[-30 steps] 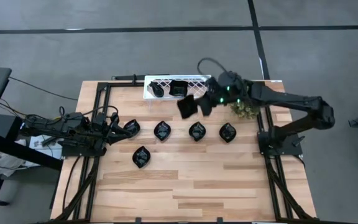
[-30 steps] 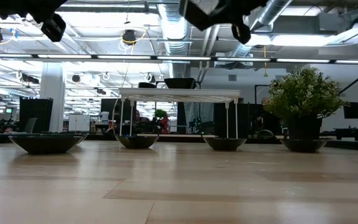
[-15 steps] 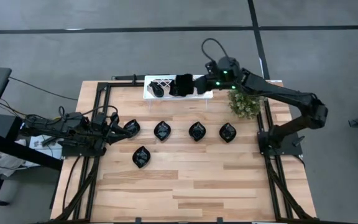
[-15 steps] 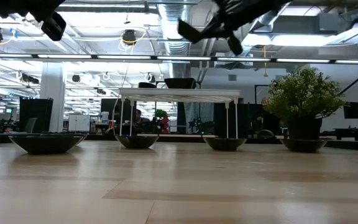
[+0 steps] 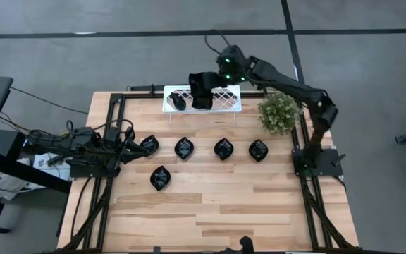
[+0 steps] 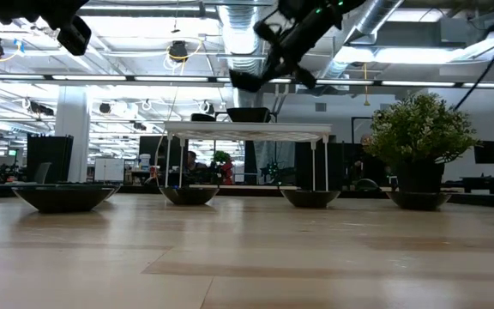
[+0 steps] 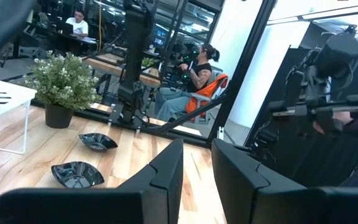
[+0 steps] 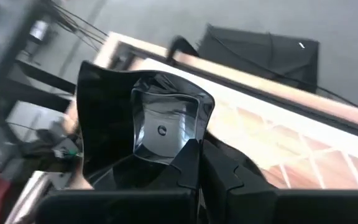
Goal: Pick & Place Mini shaped plates
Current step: Stack the black distorted square plate on top of the black distorted square plates on the shelf
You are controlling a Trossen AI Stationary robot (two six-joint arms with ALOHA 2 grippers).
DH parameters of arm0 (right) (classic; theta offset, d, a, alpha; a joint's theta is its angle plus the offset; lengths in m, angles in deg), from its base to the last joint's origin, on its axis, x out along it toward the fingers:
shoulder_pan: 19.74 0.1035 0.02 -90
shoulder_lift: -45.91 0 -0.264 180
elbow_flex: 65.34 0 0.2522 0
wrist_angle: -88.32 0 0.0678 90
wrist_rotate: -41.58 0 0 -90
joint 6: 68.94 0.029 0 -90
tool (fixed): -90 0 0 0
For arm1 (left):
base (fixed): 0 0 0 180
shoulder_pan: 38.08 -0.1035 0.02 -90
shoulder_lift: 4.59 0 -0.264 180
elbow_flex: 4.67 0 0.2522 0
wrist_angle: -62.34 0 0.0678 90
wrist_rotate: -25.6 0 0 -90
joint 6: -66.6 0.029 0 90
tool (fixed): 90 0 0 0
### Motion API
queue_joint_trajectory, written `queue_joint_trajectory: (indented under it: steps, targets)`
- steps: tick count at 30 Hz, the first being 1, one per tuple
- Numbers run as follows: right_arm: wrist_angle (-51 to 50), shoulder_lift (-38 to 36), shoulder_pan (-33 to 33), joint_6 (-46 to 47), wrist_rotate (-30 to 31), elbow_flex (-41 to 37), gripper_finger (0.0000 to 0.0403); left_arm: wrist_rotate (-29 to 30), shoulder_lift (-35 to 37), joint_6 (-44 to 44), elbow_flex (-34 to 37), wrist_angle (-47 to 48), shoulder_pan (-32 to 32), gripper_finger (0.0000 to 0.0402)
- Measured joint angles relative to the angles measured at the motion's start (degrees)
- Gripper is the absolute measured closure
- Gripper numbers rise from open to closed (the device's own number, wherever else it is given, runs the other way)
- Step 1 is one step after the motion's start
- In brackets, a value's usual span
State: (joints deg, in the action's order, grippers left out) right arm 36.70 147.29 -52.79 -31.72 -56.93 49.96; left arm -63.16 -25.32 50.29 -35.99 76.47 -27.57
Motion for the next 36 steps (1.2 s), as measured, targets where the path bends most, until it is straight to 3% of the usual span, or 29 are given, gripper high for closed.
queue_joint_trajectory:
  steps: [6,14,21,27,32,36]
  targets:
    - [-7.3,4.9,-0.2,-2.9,-0.9,5.7,0.0403,0.0,0.0,0.0,0.0,0.0,0.0,0.0315]
    - [-14.7,4.4,-2.5,-8.8,-0.8,6.4,0.0403,0.0,0.0,0.4,0.0,0.0,0.0,0.0315]
    - [-13.7,4.8,-3.3,-20.5,-9.4,6.4,0.0403,0.2,0.0,1.0,0.0,0.0,0.0,0.0315]
    - [-13.2,4.8,-4.6,-27.1,-12.5,6.4,0.0403,0.2,0.0,0.9,0.0,-0.4,0.0,0.0315]
    - [-13.1,4.8,-4.8,-26.1,-12.3,6.4,0.0403,0.2,0.0,0.9,0.0,-0.7,0.0,0.0315]
    - [-12.4,4.7,-3.9,-12.6,-8.8,6.4,0.0403,0.2,0.0,0.8,0.0,-0.9,0.0,0.0315]
